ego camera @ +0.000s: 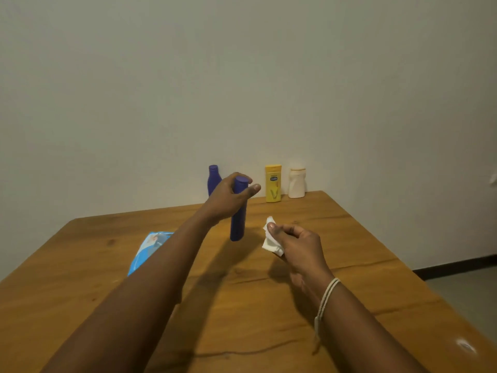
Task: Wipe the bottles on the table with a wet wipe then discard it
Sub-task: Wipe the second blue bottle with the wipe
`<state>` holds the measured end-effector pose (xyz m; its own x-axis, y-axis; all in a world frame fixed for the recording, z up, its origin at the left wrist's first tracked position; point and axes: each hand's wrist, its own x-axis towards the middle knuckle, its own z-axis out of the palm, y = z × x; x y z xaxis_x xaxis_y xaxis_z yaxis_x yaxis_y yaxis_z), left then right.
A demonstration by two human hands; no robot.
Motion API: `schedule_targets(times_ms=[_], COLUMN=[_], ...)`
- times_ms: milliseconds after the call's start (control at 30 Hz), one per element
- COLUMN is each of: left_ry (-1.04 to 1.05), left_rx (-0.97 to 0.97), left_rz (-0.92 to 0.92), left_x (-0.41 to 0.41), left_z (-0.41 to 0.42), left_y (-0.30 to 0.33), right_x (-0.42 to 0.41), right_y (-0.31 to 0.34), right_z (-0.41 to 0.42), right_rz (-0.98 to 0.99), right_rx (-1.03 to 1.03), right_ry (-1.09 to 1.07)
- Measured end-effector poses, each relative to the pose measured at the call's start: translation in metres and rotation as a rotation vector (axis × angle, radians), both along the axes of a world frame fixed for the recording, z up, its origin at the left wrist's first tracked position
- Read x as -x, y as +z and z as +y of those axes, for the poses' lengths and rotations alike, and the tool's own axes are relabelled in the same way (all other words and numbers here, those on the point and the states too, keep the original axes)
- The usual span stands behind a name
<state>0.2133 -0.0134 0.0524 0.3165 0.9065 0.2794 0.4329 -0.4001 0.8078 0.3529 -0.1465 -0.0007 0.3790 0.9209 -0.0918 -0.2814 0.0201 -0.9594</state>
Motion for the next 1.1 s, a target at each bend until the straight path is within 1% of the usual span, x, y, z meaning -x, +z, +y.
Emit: schedule_targets(times_ms=[100,267,433,600,733,1000,1100], left_ry=[0.119,0.242,0.277,0.308,0.327,0.322,0.340], left_rx=[-0.076,-0.199,-0.223,-0.239,-0.242,-0.220,-0.242], left_rz=[0.110,0.099,0.108,0.117,0.117,0.211,0.249], left_x=[-0.011,-0.022,-0.034,-0.036,-0.036,-0.041,-0.044], left_z=[0.048,0.116,0.158,0.174,0.176,0.172,0.170], left_y=[-0.001,0.003,-0.009,-0.026,-0.026,-0.024,-0.022], right_x=[-0.017,-0.034,-0.042,-0.050,-0.050,-0.053,-0.053], right_y=[-0.001,-0.008,-0.027,-0.034,-0.035,-0.036,-0.034], right_z=[0.032,0.070,0.086,0.090,0.089,0.078,0.072], right_rz=[-0.118,-0.180,-0.196,-0.223,-0.221,-0.206,-0.204], right_rx=[0.006,-0.003,0.003,-0.009,-0.014,-0.049,-0.064], right_ry=[-0.015,-0.013,0.004,0.011,0.018,0.013,0.014])
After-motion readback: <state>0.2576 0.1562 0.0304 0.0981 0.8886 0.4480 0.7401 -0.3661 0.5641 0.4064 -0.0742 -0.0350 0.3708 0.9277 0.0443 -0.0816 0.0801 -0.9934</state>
